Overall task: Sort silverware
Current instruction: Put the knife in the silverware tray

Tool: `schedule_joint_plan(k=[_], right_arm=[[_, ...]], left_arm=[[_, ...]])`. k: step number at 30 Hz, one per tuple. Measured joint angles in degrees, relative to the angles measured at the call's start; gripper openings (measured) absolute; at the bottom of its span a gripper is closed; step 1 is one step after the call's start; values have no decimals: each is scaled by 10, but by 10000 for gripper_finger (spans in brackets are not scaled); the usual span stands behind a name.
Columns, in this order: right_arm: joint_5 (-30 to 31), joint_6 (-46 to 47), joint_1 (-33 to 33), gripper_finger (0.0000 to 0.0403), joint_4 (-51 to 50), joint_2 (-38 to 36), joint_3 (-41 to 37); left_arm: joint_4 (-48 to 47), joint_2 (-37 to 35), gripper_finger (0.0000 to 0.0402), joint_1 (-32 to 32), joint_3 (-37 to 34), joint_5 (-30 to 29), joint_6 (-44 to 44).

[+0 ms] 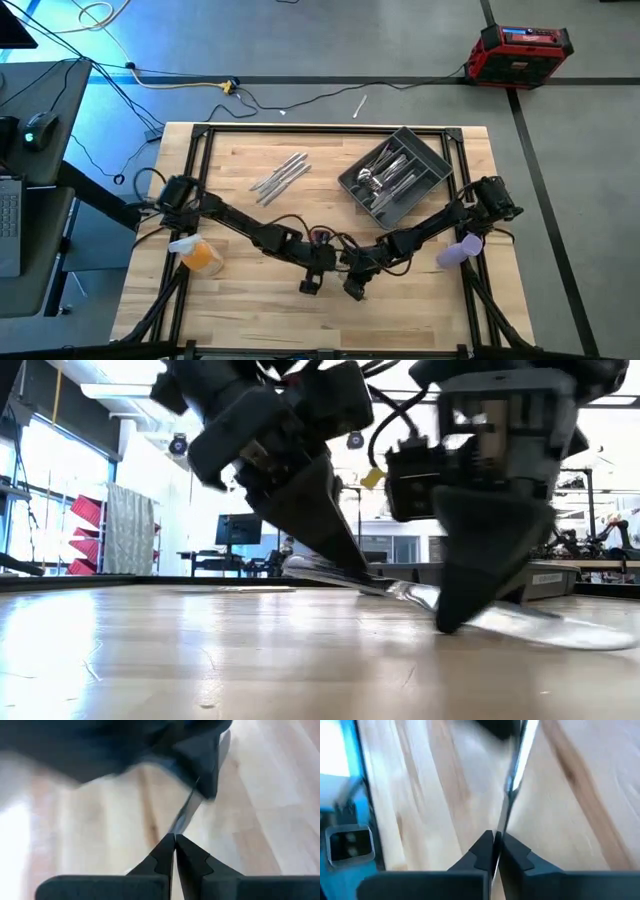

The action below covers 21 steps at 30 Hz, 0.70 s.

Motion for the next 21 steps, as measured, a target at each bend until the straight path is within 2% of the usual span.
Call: schedule_joint_plan(k=[5, 8, 11, 16, 21], right_arm=[[22, -18, -2, 1, -22, -16, -2], [54, -19, -1, 1, -37, -24, -2], [87, -22, 4, 1, -71, -36, -2], [93, -38, 9, 1, -87, -42, -2], [95, -44, 8, 0, -86, -42, -2]], left_arm=[[-71, -16, 13, -11, 0, -21, -79], [-75, -18, 21, -17, -18, -27, -134], [-68, -26, 26, -29, -45, -40, -153], [-21, -30, 43, -46, -74, -105, -115], [17, -28, 88, -48, -78, -145, -63]])
